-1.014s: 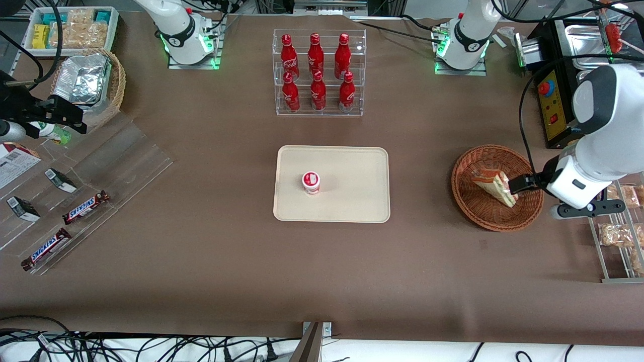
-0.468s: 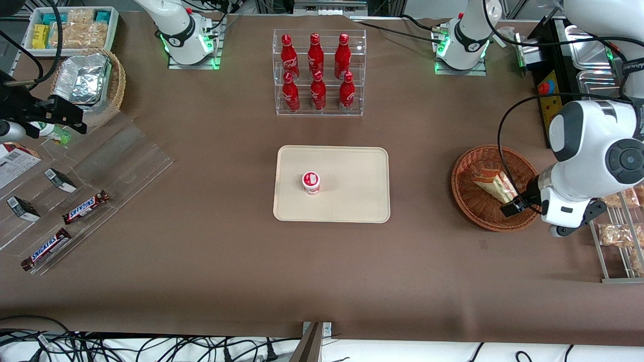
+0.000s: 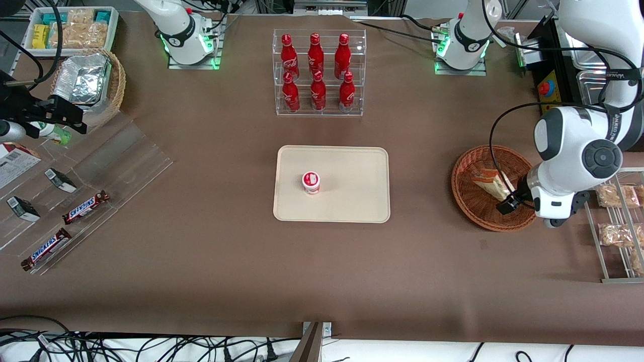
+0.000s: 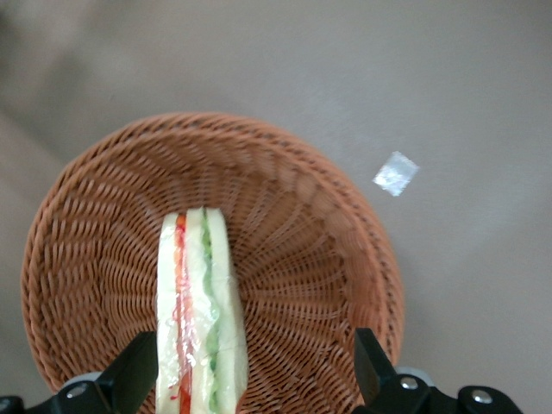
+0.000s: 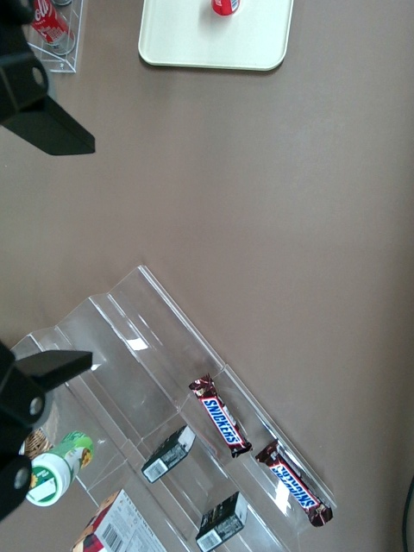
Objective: Place sandwich from basket to tray
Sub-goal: 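Close the left gripper on the sandwich's upright edge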
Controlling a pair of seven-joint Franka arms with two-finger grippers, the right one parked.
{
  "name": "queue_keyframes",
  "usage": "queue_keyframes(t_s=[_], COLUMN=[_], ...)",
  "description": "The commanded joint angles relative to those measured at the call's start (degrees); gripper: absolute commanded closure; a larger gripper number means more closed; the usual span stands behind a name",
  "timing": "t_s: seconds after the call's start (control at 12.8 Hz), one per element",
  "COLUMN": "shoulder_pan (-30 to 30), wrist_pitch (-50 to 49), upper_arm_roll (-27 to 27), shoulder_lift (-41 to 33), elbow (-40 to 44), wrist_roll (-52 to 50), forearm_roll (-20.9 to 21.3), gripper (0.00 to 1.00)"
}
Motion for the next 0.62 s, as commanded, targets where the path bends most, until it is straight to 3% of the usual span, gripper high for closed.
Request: queue_keyframes(t_s=[0.0, 0.55], shoulder_pan=[0.35, 0.44], wrist_pitch=[2.09, 12.27], upper_arm_roll=[-0.12, -0.03], shoulder_lift=[-4.31, -6.16], elbow=[-6.52, -16.89], wrist_roll=[-3.37, -7.32], forearm_roll=[1.23, 1.41], gripper=[0.00, 0.00])
